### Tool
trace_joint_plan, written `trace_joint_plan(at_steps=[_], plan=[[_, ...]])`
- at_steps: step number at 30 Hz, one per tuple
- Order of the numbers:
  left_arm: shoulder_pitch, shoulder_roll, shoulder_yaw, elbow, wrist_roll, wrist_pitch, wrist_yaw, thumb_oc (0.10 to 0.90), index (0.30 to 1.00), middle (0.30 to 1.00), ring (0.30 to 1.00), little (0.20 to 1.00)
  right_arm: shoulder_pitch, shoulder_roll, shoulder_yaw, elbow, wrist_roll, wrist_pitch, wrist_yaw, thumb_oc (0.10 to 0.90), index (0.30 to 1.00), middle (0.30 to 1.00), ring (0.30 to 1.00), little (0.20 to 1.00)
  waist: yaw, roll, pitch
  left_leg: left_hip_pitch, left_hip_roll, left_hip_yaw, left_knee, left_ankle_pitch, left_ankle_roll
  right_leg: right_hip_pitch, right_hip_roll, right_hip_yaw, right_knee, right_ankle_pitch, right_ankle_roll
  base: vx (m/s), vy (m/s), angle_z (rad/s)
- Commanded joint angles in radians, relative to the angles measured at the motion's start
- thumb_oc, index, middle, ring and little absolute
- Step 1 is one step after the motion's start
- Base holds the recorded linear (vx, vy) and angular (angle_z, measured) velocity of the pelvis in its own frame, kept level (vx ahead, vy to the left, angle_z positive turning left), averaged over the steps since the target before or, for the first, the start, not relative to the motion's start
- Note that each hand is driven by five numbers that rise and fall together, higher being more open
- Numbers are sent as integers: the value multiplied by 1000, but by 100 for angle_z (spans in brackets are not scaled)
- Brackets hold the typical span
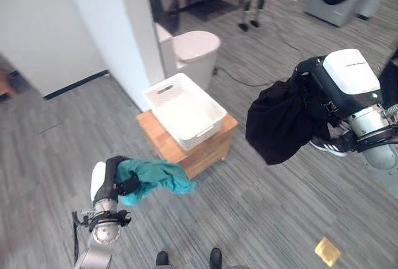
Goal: Pick up bed clothes into laundry basket.
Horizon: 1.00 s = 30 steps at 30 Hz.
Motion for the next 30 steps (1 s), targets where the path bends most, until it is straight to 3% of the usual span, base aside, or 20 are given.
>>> trace_joint_plan(at_steps=[1, 4, 6, 9, 15, 19, 20, 21, 23, 25, 26, 27, 28, 29, 30], plan=[[-63, 150, 63, -77, -34, -92, 53, 400, 300, 300, 300, 300, -187, -126, -80, 13, 95, -5, -46, 400, 300, 300, 300, 300, 54, -71, -55, -51, 21, 123, 144, -146, 36, 43, -144, -13, 3, -105, 162, 36, -264, 126], [-75, 181, 53, -37, -24, -83, 29, 400, 300, 300, 300, 300, -136, -179, -116, 62, 83, 4, -30, 400, 300, 300, 300, 300, 27, -84, -54, -81, 51, 270, 158, -159, 38, 83, -136, -63, 3, -146, 162, 107, -136, 126], [-76, 204, 47, -5, -1, -77, -4, 400, 300, 300, 300, 300, -56, -223, -190, 105, 63, 15, -13, 400, 300, 300, 300, 300, 5, -73, -68, -109, 34, 321, 49, -99, 25, 84, -126, -90, 3, -157, 165, 186, 2, 96], [-97, 227, 22, 46, 11, -75, -12, 400, 300, 300, 300, 300, -24, -237, -233, 179, 38, 29, -14, 400, 300, 300, 300, 300, 12, -70, -74, -164, 21, 308, -67, -44, 8, 97, -123, -106, 3, -184, 172, 218, 45, 75], [-44, 221, 44, 67, 36, -70, -20, 400, 300, 300, 300, 300, -102, -273, -141, 233, -88, 30, 12, 400, 300, 300, 300, 300, 16, -67, -103, -139, 9, 295, -109, -45, 13, 145, -130, -86, 4, -188, 193, 290, 116, 23], [-16, 216, 75, 82, 62, -56, -24, 400, 300, 300, 300, 300, -15, -247, -194, 225, -117, 29, 10, 400, 300, 300, 300, 300, 8, -97, -114, -60, -15, 343, -110, -103, 60, 97, -193, -57, 196, -186, 228, 271, 132, -34], [-24, 221, 66, 92, 64, -51, -24, 400, 300, 300, 300, 300, -5, -247, -194, 231, -132, 33, 11, 400, 300, 300, 300, 300, 2, -105, -107, -42, -23, 345, -110, -117, 69, 72, -202, -47, 257, -153, 245, 160, 103, -37], [-43, 233, 59, 98, 67, -45, -17, 400, 300, 300, 300, 300, 1, -248, -192, 231, -167, 38, 7, 400, 300, 300, 300, 300, -8, -113, -85, -13, -33, 348, -112, -142, 89, -10, -225, -14, 407, -95, 268, 155, 97, -19], [-51, 242, 58, 95, 69, -45, -11, 400, 300, 300, 300, 300, 0, -244, -193, 232, -182, 44, 1, 400, 300, 300, 300, 300, -10, -113, -75, -1, -32, 356, -113, -155, 96, -63, -234, -3, 467, -81, 273, 155, 48, -30], [-67, 247, 59, 78, 66, -56, -14, 400, 300, 300, 300, 300, -26, -227, -172, 260, -181, 51, 2, 400, 300, 300, 300, 300, -19, -105, -58, 14, -30, 360, -113, -166, 90, -129, -217, 0, 424, -124, 254, 269, -42, -32], [-79, 246, 56, 70, 61, -65, -21, 400, 300, 300, 300, 300, -14, -220, -187, 275, -163, 56, 2, 400, 300, 300, 300, 300, -33, -97, -55, 14, -27, 345, -113, -173, 82, -121, -204, 8, 306, -144, 240, 189, -87, -18], [-80, 247, 55, 69, 61, -65, -22, 400, 300, 300, 300, 300, -5, -220, -196, 273, -163, 56, 2, 400, 300, 300, 300, 300, -33, -96, -53, 15, -24, 342, -113, -173, 81, -113, -200, 4, 295, -139, 238, 192, -123, -13], [-84, 245, 51, 66, 60, -71, -27, 400, 300, 300, 300, 300, 9, -211, -210, 290, -150, 59, -5, 400, 300, 300, 300, 300, -46, -92, -52, 18, -25, 330, -113, -179, 78, -127, -198, 36, 214, -131, 238, 91, -137, 26], [-98, 250, 39, 61, 55, -79, -34, 400, 300, 300, 300, 300, 54, -202, -253, 298, -135, 60, -9, 400, 300, 300, 300, 300, -56, -89, -48, 9, -22, 324, -113, -171, 80, -150, -191, 70, 123, -79, 238, 240, -250, 29], [-113, 253, 31, 67, 46, -84, -43, 400, 300, 300, 300, 300, 79, -185, -281, 305, -120, 66, -15, 400, 300, 300, 300, 300, -73, -84, -41, 21, -17, 295, -113, -186, 71, -194, -189, 154, 50, -37, 258, 166, -195, 51]])
